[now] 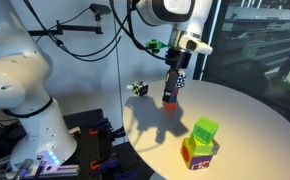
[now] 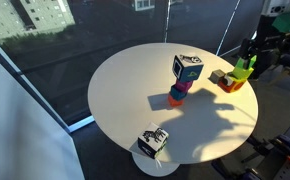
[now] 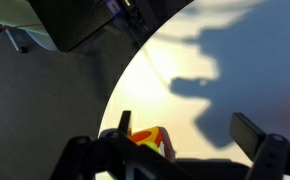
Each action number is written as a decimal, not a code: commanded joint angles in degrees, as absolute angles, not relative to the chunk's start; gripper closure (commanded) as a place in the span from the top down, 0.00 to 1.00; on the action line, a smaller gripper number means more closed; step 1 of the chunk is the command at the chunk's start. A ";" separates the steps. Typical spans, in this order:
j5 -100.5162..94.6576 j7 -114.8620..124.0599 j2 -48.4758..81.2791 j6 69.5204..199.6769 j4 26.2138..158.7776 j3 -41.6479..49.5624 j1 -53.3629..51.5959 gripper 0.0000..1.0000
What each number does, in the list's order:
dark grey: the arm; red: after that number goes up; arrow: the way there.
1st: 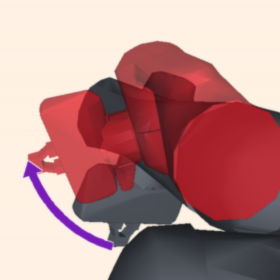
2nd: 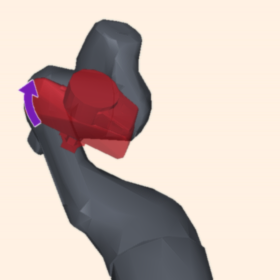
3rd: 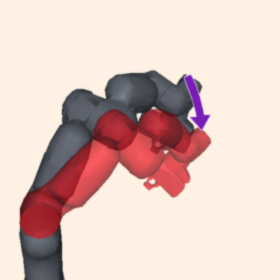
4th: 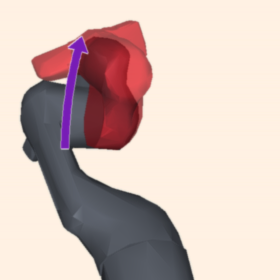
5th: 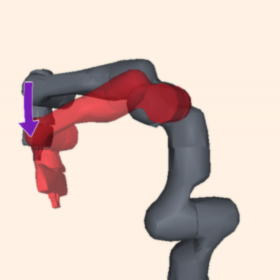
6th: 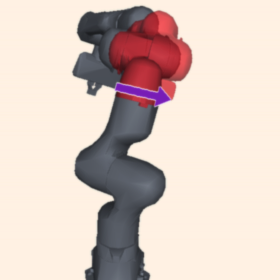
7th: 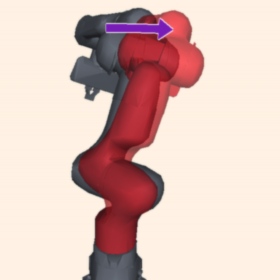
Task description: Pick up the green block and place it on top of the light green block
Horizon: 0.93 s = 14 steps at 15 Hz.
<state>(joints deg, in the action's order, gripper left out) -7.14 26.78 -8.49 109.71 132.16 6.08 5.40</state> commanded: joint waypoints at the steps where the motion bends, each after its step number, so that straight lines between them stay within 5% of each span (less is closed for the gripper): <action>1: -8.95 21.59 -16.06 111.45 137.29 5.28 6.15 1.00; 14: -6.70 8.25 -26.83 122.99 147.63 5.71 6.44 1.00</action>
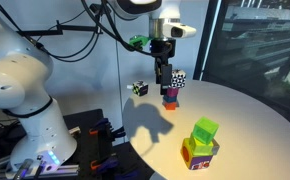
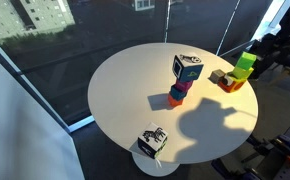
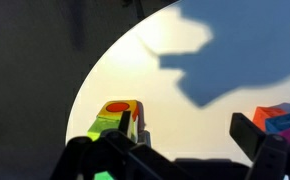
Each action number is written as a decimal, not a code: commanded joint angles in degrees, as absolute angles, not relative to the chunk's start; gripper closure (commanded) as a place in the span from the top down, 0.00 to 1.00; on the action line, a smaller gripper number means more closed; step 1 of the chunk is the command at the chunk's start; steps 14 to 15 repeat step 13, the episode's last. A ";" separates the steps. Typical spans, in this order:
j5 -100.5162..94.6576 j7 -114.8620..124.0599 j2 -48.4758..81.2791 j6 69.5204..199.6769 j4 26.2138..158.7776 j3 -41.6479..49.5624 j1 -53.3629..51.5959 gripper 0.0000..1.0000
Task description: Pick up the green block and place it on top of the light green block
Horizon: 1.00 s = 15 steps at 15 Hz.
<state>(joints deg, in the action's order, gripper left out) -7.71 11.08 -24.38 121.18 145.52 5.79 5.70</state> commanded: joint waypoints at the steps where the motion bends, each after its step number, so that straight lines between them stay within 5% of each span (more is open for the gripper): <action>1: -6.49 8.12 -27.01 123.22 147.90 5.71 6.49 1.00; 15: -6.62 8.51 -25.92 122.18 147.20 4.92 6.83 1.00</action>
